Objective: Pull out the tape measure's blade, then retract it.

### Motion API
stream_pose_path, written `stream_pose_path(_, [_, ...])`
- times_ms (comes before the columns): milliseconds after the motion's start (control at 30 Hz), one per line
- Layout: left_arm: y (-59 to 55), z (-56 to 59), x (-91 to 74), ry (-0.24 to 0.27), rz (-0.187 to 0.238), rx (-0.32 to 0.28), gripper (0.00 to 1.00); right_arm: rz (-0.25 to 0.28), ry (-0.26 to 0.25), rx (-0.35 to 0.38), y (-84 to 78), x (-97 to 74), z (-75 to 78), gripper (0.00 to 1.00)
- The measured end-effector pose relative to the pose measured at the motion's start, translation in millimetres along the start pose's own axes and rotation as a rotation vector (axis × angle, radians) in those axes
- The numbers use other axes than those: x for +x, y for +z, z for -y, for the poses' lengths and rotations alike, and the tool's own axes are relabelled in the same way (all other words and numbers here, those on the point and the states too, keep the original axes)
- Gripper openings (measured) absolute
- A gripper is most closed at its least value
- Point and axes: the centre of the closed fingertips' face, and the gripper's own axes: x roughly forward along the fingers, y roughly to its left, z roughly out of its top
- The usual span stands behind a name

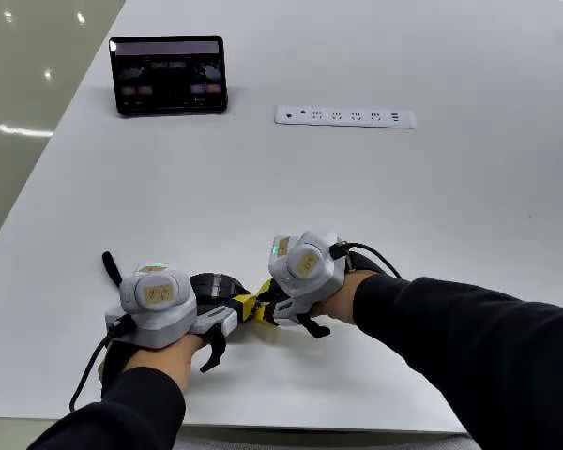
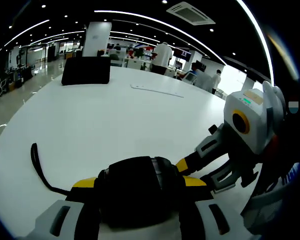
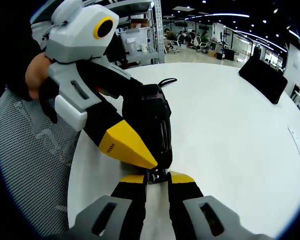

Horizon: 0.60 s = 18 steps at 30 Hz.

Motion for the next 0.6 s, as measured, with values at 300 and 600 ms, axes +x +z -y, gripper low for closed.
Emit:
stream_pose_path(300, [5.9,-4.5,-7.2,-0.095,-0.040,-0.013,0.62,0.013,-0.056,0.023,-7.7,-17.2,11.9,0.25])
stream_pose_path(600, [21.6,-17.2,-25.9,-0.190,-0.044,0.186,1.00,0.082,-0.196,0.072,-10.2,-81.6,41.6,0.44])
